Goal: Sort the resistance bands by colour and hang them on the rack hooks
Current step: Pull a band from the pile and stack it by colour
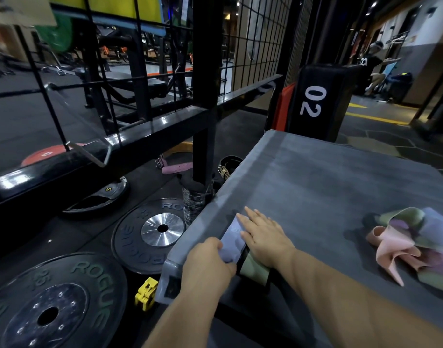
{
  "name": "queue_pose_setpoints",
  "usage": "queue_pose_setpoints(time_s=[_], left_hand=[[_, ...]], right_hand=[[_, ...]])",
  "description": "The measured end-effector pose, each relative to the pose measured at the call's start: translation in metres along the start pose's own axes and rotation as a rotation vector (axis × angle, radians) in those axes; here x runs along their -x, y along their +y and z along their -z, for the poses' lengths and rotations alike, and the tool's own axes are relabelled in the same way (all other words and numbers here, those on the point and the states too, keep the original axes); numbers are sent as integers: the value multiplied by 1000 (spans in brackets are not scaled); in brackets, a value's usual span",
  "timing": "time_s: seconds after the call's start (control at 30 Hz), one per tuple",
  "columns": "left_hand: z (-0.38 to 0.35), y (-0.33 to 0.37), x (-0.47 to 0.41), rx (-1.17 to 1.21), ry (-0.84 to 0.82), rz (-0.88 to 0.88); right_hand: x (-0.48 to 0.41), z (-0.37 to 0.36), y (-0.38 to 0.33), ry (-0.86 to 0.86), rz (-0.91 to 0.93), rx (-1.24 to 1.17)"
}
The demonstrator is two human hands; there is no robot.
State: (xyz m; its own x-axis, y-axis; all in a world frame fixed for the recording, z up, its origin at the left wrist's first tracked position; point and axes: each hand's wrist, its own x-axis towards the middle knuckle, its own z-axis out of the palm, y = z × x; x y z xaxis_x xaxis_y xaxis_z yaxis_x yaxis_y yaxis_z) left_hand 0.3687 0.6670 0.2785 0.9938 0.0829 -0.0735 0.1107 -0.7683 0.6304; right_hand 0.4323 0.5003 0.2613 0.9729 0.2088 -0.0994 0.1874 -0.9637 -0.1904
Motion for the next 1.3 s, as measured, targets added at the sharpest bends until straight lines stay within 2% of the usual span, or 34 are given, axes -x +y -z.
queue_pose_setpoints(time_s=[0.17,0.37,0.67,1.3], left_hand=[[6,-2,-1,-12,-84,-15],[-2,9,5,-143,105,-155],[-29,8,12,-292,-84,-131],[-30,8,13,-426,-206,-114]], right_hand=[[2,3,-2,21,-11,11],[3,10,-2,36,8,-32],[11,0,12,-35,-25,39],[10,-2,12,-81,3,108]])
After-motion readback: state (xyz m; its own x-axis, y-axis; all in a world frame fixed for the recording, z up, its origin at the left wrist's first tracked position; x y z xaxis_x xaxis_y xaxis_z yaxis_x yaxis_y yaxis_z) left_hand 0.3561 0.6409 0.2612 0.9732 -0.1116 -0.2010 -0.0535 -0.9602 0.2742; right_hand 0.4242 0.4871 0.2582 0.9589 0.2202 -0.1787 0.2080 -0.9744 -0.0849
